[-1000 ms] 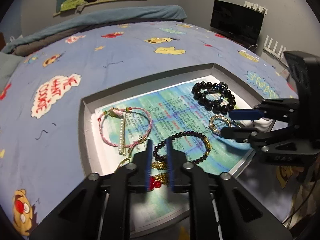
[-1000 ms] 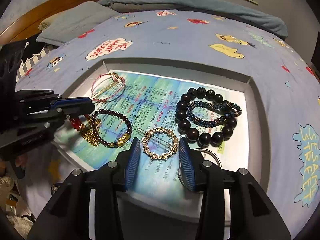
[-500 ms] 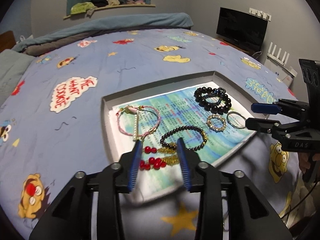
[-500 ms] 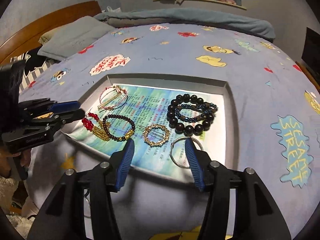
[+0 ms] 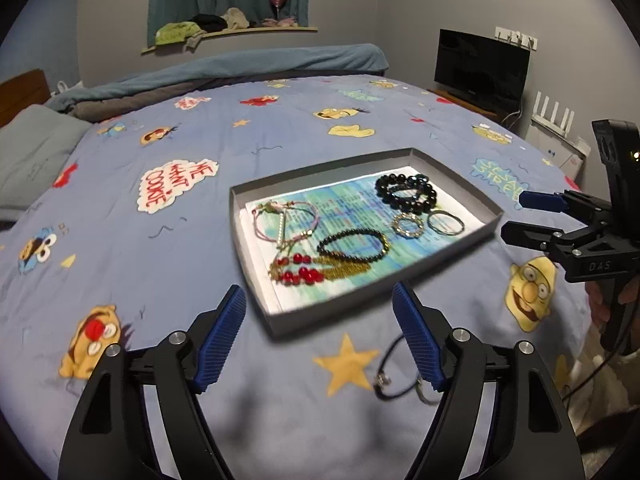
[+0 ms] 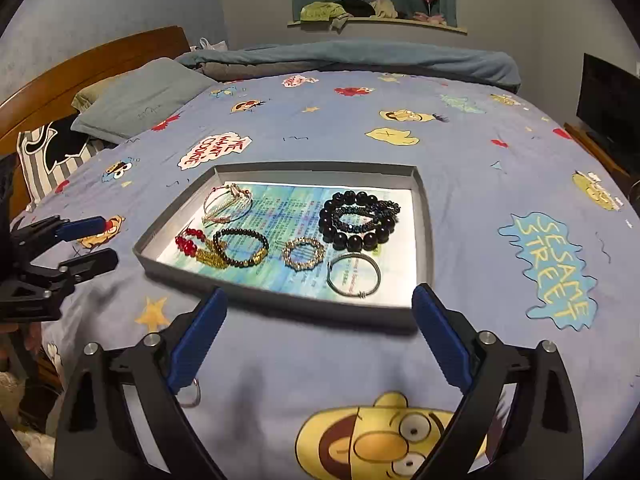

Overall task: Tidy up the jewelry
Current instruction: 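Move both tools back to the silver bangle and black hair tie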

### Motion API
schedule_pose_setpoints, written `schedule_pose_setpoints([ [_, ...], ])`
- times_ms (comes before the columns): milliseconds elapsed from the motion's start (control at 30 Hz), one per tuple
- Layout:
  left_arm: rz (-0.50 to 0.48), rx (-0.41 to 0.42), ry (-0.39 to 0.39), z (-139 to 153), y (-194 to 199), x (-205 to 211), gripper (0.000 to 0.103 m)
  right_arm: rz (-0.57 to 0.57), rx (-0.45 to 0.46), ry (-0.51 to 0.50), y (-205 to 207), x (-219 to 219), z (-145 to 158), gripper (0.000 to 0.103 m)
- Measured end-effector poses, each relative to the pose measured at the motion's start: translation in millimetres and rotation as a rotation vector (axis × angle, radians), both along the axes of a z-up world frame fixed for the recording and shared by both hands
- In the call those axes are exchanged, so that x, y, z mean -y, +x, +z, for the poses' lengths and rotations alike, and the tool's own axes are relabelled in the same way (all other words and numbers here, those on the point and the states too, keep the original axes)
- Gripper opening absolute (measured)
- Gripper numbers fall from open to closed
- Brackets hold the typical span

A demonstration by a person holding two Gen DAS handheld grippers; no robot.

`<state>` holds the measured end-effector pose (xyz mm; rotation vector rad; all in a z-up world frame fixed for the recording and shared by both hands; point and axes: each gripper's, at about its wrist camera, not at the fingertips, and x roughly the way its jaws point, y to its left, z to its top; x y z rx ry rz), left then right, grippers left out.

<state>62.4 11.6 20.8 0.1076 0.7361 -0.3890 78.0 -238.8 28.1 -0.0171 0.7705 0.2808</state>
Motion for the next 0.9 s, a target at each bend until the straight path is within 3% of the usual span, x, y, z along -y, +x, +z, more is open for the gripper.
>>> schedule_pose_setpoints([
  [200,0.006,-0.003,0.016,-3.1,-22.0,-0.7,0.083,-0.020,0.031,-0.009,-18.8,3.4,0.6,0.097],
  [533,0.083,-0.051,-0.001,-34.9,-46.1,-13.2,0.092,-0.052,0.075,-0.005,-52.2,3.9,-10.0,0.097],
  [900,0.122,-0.085,0.012,-60.2,-51.4,-17.4,0.093,0.036,0.073,-0.026,-72.7,-41.0,-46.5,0.097],
])
